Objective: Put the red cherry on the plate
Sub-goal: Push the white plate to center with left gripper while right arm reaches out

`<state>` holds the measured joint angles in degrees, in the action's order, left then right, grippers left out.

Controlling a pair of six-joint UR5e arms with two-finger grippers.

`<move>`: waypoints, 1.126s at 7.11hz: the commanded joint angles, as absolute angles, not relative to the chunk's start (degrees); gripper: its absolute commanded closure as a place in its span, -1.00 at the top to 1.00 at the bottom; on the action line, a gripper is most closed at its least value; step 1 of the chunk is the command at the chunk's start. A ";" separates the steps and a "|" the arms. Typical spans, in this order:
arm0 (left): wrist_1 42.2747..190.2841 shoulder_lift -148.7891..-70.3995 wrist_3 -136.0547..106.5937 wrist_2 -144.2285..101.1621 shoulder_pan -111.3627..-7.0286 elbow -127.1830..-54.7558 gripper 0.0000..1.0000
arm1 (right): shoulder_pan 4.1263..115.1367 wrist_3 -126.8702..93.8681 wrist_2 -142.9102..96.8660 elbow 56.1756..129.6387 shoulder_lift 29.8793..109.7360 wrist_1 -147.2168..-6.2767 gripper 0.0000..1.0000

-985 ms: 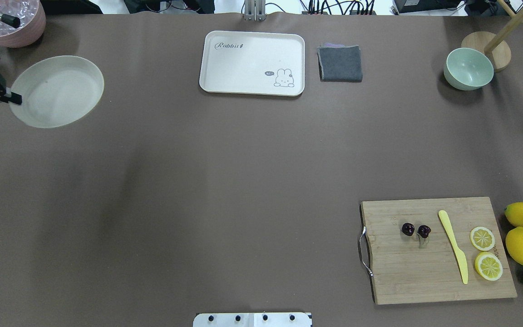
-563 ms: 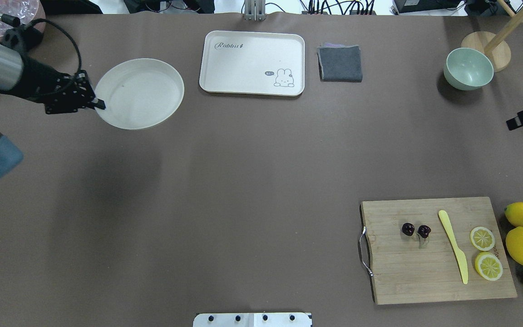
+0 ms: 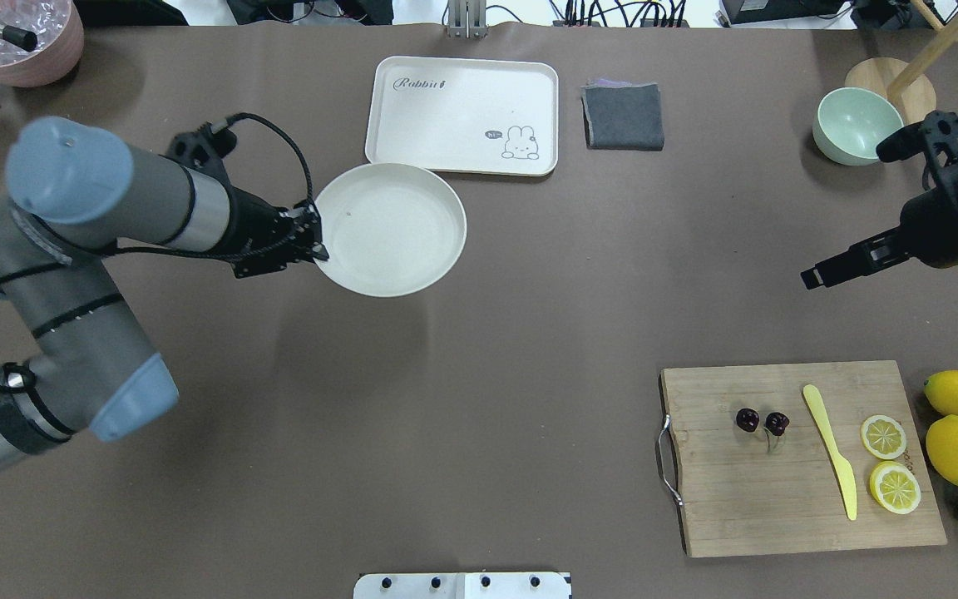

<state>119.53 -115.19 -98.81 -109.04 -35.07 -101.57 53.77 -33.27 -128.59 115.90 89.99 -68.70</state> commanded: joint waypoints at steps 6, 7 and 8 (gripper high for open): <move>117.51 -118.57 -101.34 -95.98 -23.64 -95.71 0.87 | 38.52 -42.10 -119.99 115.75 84.91 -69.61 1.00; 117.51 -118.65 -100.99 -96.06 -24.69 -95.89 0.95 | 37.02 -42.10 -117.10 115.84 84.03 -72.65 1.00; 117.51 -118.74 -100.81 -96.41 -26.09 -96.15 0.96 | 35.96 -41.93 -116.11 115.93 84.28 -73.56 1.00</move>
